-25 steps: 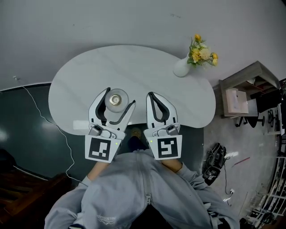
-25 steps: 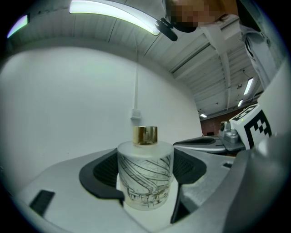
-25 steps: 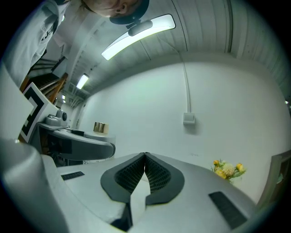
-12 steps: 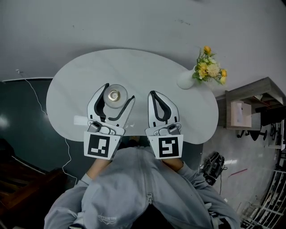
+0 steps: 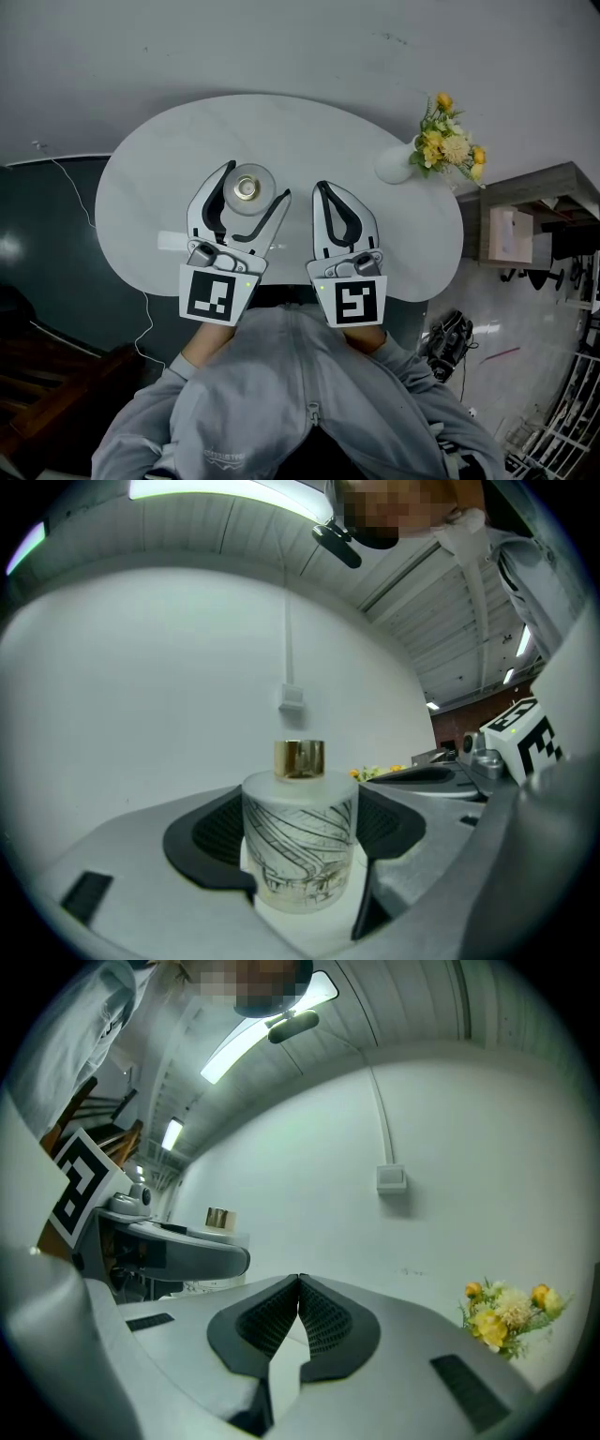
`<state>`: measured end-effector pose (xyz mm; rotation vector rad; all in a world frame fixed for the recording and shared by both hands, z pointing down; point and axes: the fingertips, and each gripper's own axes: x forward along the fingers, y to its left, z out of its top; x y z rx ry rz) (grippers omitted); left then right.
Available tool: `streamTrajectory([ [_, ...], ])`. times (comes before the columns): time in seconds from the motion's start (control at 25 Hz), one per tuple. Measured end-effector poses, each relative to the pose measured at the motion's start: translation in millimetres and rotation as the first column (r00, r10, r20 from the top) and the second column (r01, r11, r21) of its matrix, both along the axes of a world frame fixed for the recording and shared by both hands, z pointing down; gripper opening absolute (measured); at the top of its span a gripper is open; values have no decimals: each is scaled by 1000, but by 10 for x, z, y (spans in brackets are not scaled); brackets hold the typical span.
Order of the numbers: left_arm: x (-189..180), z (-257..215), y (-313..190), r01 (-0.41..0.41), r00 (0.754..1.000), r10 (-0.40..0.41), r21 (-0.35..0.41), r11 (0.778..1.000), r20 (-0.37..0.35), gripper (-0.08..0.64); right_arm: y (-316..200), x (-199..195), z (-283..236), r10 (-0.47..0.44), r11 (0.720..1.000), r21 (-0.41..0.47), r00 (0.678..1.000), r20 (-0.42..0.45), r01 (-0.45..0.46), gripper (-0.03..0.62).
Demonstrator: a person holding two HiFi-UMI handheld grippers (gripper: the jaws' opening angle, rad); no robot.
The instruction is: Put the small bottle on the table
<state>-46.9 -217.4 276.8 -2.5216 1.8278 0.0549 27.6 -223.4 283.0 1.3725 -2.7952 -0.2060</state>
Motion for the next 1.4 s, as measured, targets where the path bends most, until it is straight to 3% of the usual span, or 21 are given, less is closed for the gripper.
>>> streamTrajectory([
  [0.72,-207,349,-499,-32,999,32,-36,999,3,333,-468,-216,357,33,999,-26,999,-21,-34,26],
  [1.4,-197,1244,-564,-74,997,77,-97,993,28,333,-580,-341,1122,19,997,-67,999,-42,-22,26],
])
